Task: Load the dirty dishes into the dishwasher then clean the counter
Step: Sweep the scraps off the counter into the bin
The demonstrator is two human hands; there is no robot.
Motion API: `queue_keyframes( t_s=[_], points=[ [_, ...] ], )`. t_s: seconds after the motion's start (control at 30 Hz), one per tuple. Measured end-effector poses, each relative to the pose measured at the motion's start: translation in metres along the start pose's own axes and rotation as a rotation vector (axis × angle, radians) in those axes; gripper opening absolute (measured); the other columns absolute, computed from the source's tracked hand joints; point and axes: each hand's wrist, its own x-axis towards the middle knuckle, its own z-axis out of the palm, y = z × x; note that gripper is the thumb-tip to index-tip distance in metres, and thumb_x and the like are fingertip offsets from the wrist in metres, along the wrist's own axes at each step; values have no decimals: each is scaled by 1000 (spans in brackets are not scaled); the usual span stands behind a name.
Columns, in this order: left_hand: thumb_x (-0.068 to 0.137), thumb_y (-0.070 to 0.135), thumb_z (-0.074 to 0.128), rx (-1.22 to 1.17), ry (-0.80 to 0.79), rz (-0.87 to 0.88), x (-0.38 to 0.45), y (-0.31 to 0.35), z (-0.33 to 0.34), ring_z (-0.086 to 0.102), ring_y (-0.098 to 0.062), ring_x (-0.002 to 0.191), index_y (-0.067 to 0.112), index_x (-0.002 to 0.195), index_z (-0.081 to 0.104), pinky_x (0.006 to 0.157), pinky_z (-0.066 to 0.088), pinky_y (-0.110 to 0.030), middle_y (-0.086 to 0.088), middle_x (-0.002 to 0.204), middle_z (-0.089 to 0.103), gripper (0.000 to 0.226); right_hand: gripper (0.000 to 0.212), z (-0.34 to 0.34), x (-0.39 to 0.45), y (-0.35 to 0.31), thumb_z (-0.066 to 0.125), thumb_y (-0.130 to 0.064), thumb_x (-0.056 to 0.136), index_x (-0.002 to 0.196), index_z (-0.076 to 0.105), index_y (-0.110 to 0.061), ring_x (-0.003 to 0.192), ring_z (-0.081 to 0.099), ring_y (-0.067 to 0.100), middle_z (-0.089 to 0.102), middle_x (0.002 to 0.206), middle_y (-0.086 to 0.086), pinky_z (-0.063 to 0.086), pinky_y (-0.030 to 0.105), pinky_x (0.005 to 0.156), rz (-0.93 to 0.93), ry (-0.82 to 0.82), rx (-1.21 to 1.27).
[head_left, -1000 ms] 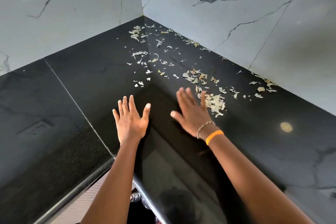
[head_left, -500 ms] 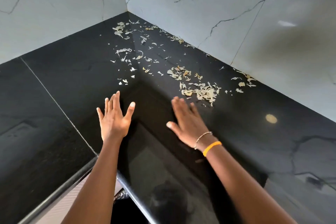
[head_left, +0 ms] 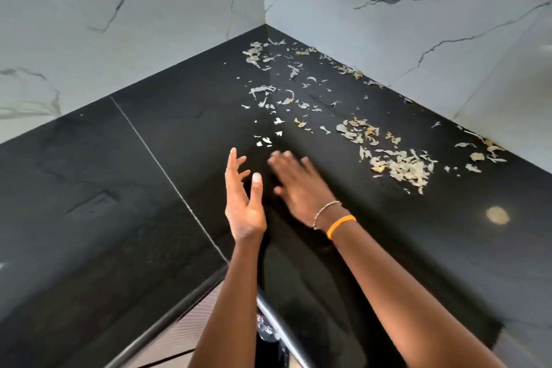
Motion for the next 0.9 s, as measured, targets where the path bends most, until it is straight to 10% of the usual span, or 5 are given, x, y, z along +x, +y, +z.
queue_keyframes(
  t_s=[0.17,0.4,0.5,0.63,0.9],
  points=[
    [88,41,37,-394,354,-329,38,-1,-13,55,-16,96,18,122,48,90,43,-34,2,115,50,43,55,11,28,-26,23,-41,99,148,0,-28,144,-6,8,-4,156,-13,-3,35,117,-21,-49,-105],
    [92,52,25,550,-230,-20,130,-58,-63,36,-20,133,14,140,35,116,12,-36,-2,139,44,62,61,4,68,-14,29,-39,97,148,10,-9,145,2,22,6,157,5,4,49,117,827,183,64],
    [91,57,20,676,-420,14,152,-66,-54,11,-18,145,16,149,11,118,0,-38,-4,155,23,72,60,17,85,-64,25,-37,91,144,25,-8,142,21,27,23,153,8,23,54,112,413,235,-79],
    [90,58,8,789,-523,72,169,-70,-41,-2,-15,146,17,150,-2,118,-5,-39,1,158,9,73,75,29,100,-75,-1,-57,82,148,4,-23,145,-3,11,0,156,-9,-1,37,117,92,-54,-114],
    [81,67,-7,984,-535,50,168,-69,-35,-10,-21,145,10,149,-3,118,-5,-41,-7,158,-7,89,64,3,116,8,28,-45,97,148,8,-12,145,-2,21,4,158,2,-1,52,116,902,187,23]
  ],
)
